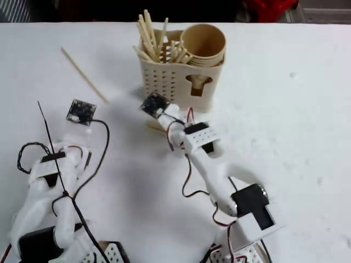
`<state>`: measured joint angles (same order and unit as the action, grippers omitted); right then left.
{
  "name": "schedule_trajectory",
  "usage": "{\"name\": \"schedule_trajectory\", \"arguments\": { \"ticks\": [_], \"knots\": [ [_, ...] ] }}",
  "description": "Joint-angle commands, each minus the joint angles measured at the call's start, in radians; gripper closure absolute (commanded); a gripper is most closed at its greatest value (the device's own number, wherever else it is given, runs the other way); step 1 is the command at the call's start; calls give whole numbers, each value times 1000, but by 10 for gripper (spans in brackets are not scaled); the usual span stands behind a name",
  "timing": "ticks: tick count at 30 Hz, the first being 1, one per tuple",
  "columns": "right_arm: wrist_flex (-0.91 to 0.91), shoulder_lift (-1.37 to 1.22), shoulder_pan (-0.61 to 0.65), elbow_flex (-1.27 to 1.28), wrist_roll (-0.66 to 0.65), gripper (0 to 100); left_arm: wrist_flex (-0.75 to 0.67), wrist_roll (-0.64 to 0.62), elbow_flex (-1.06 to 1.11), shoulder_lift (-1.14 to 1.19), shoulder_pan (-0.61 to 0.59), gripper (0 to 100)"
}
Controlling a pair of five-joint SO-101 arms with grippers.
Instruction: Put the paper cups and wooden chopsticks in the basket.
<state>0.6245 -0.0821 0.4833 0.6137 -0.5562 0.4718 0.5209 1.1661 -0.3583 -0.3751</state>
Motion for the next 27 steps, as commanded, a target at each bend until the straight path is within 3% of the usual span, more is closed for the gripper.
{"name": "schedule_trajectory", "arguments": {
  "ticks": [1, 18, 27],
  "knots": [
    [70, 21, 65, -2, -11, 844, -15, 11, 2, -31, 16, 902],
    [113, 340, 97, 166, -9, 844, -15, 11, 2, -31, 16, 902],
    [22, 269, 97, 180, -28, 844, -15, 11, 2, -31, 16, 902]
  ]
}}
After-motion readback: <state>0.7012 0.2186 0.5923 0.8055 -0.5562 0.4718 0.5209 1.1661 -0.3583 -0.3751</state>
